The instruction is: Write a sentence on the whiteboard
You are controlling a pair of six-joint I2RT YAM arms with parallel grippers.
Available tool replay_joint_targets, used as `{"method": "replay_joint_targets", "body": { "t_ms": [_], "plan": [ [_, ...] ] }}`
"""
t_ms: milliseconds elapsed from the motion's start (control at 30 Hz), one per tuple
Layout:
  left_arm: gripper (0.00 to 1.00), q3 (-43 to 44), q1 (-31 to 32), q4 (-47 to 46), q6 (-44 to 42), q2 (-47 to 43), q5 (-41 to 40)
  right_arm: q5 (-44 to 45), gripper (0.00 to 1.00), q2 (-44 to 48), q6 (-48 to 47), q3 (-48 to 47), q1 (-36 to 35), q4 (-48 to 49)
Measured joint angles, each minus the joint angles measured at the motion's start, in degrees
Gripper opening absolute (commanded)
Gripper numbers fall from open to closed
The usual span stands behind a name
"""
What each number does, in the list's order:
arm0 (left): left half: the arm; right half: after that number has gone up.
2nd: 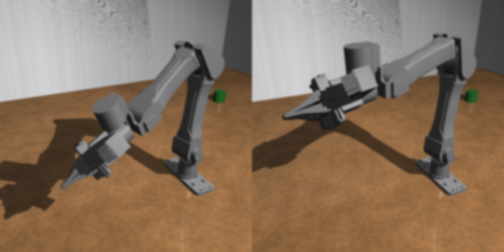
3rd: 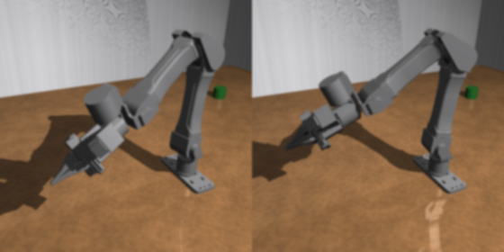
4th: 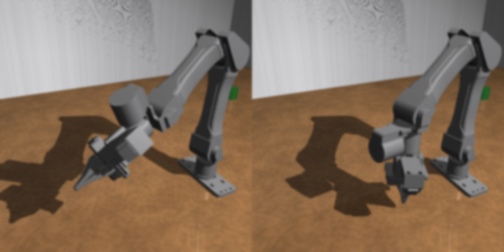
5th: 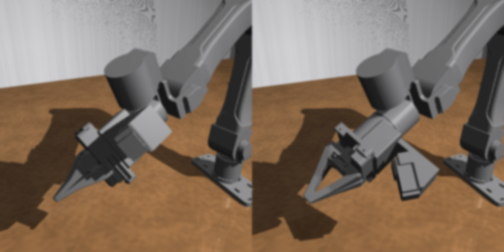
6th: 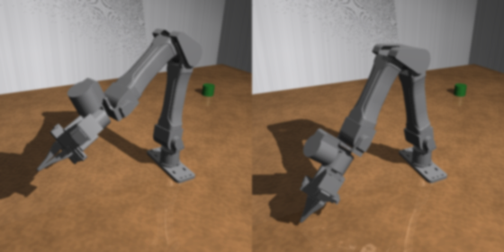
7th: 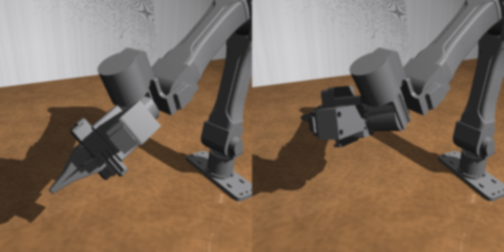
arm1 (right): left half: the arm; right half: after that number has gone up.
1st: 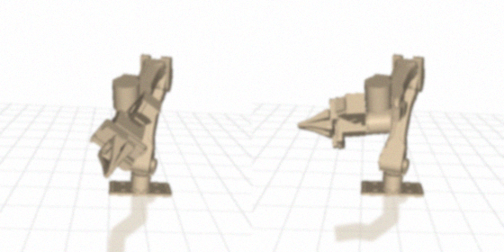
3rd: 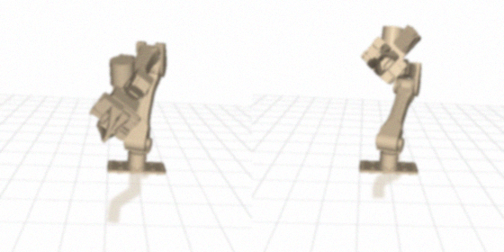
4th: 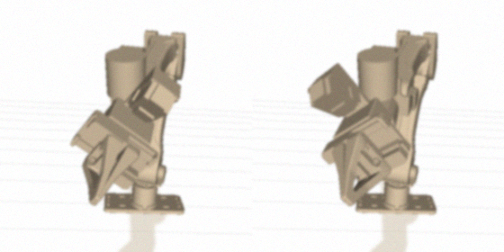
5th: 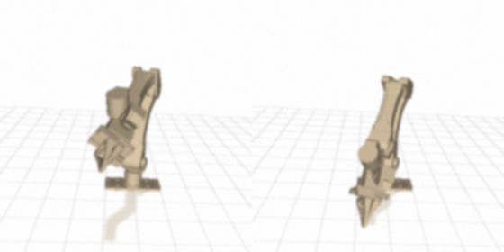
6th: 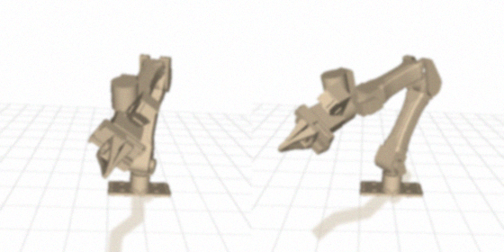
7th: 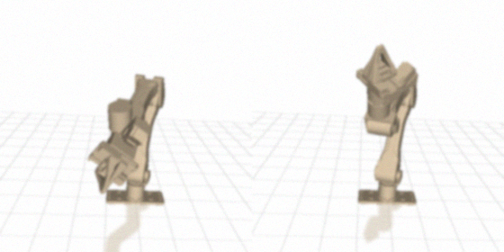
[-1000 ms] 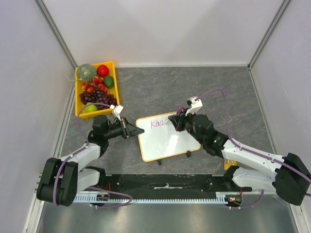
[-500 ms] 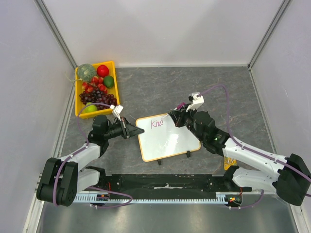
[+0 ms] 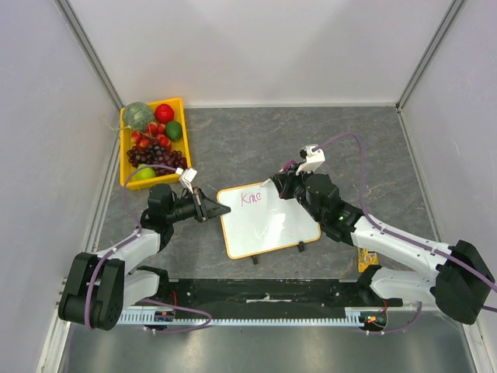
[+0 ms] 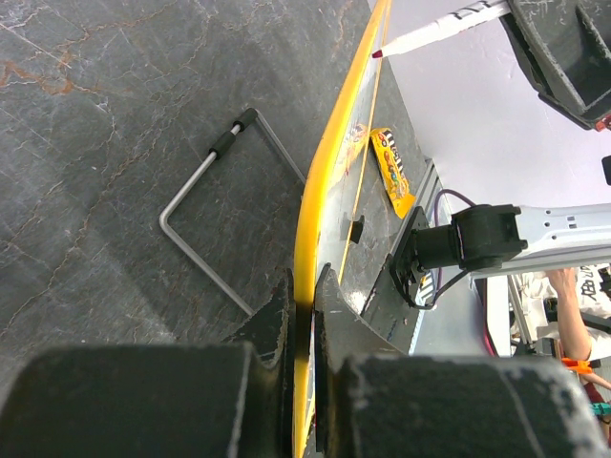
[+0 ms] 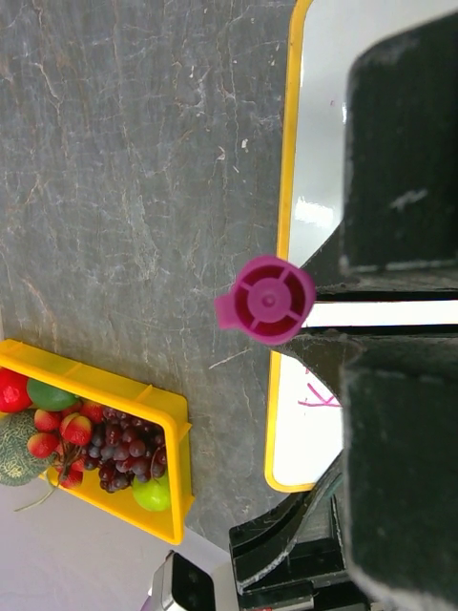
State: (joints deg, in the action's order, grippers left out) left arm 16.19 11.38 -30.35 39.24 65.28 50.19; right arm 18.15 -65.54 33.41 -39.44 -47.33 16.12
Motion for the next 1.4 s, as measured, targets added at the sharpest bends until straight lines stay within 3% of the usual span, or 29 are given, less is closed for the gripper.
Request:
{"method": "replay_joint_targets", "body": {
  "t_ms": [1400],
  "plan": [
    [0.02, 0.0, 0.0, 0.2, 0.0, 0.2, -0.1, -3.5, 0.0, 2.3, 2.7, 5.4, 0.7, 2.2]
  ]
}}
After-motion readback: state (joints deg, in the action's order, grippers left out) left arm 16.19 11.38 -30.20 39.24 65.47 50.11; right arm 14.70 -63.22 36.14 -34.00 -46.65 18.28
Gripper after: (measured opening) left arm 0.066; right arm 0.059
